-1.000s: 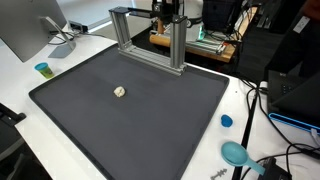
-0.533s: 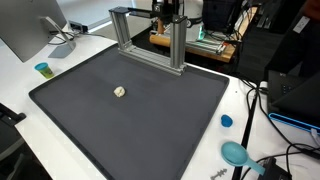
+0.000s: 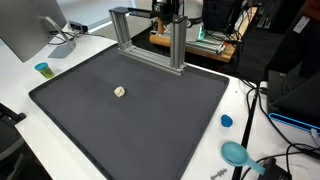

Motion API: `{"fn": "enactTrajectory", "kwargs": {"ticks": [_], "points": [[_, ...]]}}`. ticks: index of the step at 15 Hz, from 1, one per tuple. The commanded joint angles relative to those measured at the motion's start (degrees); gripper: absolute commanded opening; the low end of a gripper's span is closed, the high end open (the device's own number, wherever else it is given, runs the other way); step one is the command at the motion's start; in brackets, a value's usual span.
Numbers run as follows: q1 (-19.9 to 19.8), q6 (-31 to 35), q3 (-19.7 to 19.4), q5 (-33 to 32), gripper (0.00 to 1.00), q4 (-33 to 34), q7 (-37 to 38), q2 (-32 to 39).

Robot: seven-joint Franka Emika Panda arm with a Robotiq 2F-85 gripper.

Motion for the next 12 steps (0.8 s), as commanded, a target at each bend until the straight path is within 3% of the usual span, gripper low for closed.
{"fn": "enactTrajectory", "kwargs": {"ticks": [1,4,6,8,12], "points": [[-0.3,1.3,0.3,0.9,0.71,-0.3,1.0,0.8],[-0.5,1.4,0.3,0.6,0.77,-0.5,1.0,0.9],[-0.6,1.5,0.2,0.5,0.73,-0.7,0.9,1.2],[-0.6,1.8,0.2,0.5,0.48,-0.8,0.9,1.4],[-1.2,1.7,0.2,-0.3,0.29,-0.4,0.9,1.3]]}}
